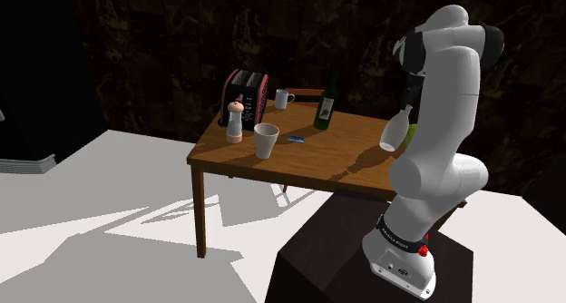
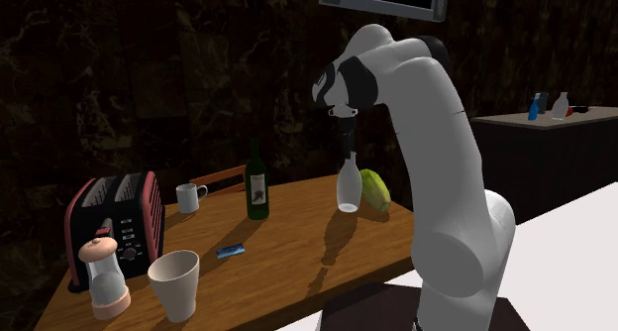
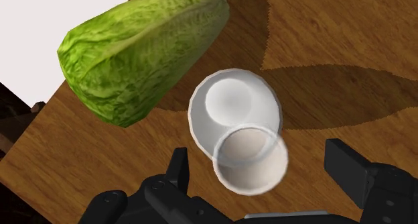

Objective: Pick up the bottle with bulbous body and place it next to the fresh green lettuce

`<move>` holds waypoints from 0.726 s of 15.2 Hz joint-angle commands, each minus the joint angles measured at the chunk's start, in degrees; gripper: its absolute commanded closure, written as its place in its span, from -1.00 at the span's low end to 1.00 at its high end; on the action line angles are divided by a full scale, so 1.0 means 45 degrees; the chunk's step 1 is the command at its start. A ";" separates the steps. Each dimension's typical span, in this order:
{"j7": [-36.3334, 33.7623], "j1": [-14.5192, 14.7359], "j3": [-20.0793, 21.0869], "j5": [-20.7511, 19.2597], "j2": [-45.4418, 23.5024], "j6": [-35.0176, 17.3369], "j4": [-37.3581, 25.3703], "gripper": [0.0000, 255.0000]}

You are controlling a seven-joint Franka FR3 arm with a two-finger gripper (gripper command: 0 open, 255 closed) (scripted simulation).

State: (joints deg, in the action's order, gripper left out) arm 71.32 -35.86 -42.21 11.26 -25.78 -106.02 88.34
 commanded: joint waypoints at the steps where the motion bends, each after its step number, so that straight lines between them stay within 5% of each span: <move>1: -0.0078 0.0001 -0.0041 -0.0083 0.0098 0.0616 -0.0543 -1.00; 3: -0.0125 -0.0073 -0.0068 -0.0120 0.0118 0.1374 -0.1303 -1.00; 11: -0.0125 -0.0074 -0.0067 -0.0120 0.0118 0.1374 -0.1303 -1.00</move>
